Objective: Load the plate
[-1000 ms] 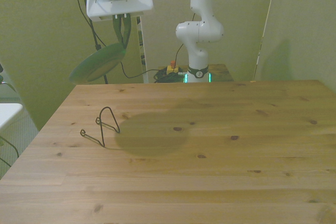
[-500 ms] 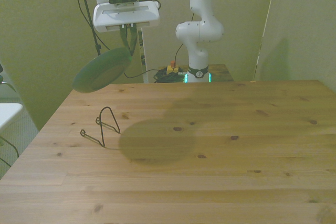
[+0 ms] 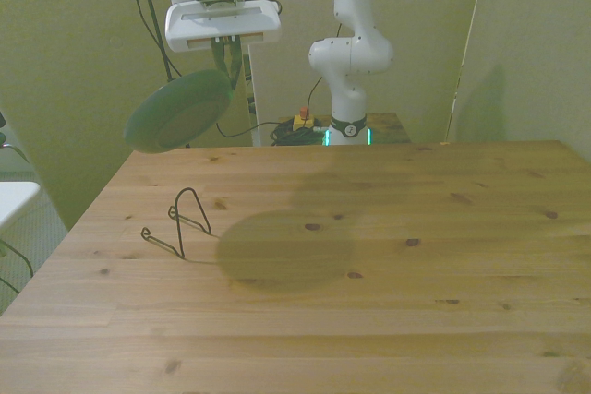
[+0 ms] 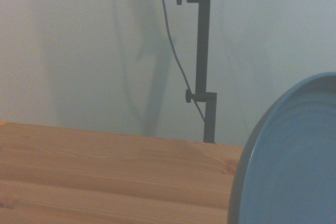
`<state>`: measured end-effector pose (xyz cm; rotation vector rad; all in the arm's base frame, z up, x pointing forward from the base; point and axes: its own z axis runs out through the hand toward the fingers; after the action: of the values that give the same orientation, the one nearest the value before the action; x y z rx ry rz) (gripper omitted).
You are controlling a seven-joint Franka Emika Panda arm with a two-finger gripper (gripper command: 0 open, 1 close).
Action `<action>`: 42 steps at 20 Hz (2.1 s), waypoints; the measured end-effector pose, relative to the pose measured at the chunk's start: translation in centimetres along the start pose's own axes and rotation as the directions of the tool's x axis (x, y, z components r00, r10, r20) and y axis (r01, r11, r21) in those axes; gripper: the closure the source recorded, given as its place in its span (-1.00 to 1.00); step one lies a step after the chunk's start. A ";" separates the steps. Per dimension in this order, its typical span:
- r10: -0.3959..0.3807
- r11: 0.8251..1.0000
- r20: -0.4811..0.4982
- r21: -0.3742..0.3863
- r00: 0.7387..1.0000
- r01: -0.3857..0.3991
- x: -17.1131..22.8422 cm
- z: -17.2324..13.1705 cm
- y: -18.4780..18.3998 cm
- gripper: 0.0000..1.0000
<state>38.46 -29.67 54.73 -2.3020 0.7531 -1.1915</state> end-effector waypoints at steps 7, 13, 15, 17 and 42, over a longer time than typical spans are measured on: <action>-0.017 0.999 0.014 0.036 1.000 0.017 -0.8 0.6 0.1 1.00; -0.012 0.999 0.024 0.041 1.000 0.011 -0.8 0.5 0.3 1.00; -0.013 0.999 0.027 0.041 1.000 0.012 -0.9 0.6 0.3 1.00; -0.013 0.999 0.029 0.038 0.999 0.012 -0.9 0.8 0.3 1.00; -0.019 0.934 -0.021 0.356 1.000 0.026 0.5 -1.1 10.7 1.00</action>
<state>34.98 -38.23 49.22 -2.0060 0.4693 -1.2441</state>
